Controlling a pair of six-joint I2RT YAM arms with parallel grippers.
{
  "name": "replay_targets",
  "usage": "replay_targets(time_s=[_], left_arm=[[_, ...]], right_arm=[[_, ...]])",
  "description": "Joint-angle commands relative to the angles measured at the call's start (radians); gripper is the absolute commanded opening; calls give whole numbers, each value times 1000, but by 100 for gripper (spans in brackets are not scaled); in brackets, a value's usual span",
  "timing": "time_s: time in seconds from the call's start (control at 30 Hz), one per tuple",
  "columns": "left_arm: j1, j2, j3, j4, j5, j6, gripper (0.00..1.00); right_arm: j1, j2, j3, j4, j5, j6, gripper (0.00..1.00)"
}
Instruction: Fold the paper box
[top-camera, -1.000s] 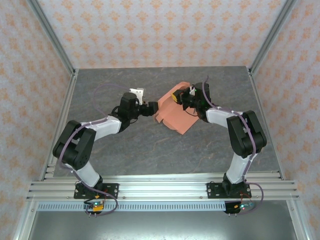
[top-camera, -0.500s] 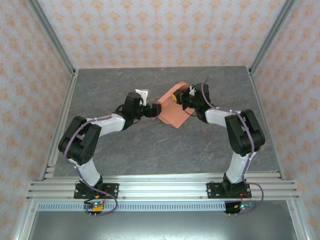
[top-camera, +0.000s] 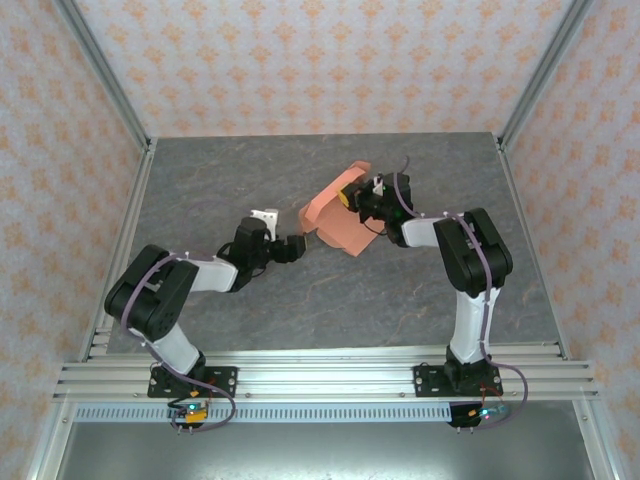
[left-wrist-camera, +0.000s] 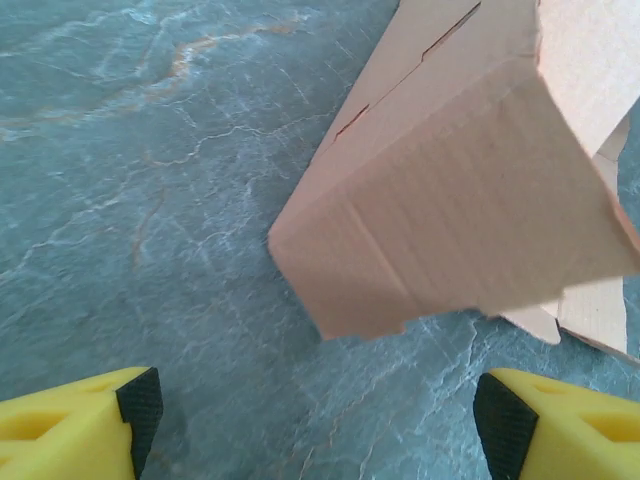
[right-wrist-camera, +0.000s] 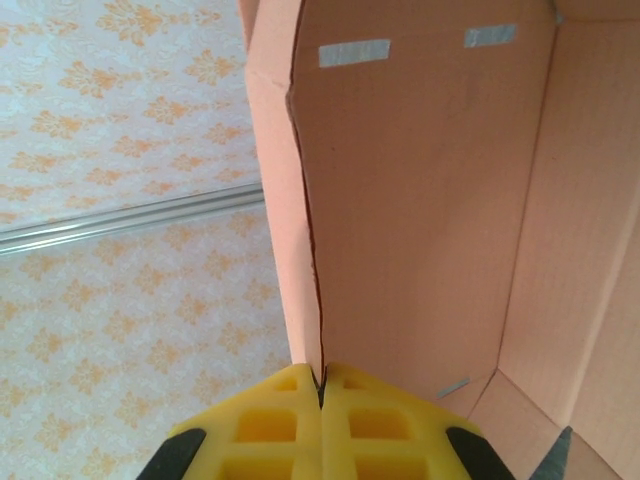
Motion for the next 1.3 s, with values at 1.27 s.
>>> replay_targets(time_s=[1.27], left_arm=[[-110, 168, 250, -15, -186, 219, 59]], right_arm=[[19, -37, 13, -78, -28, 88, 0]])
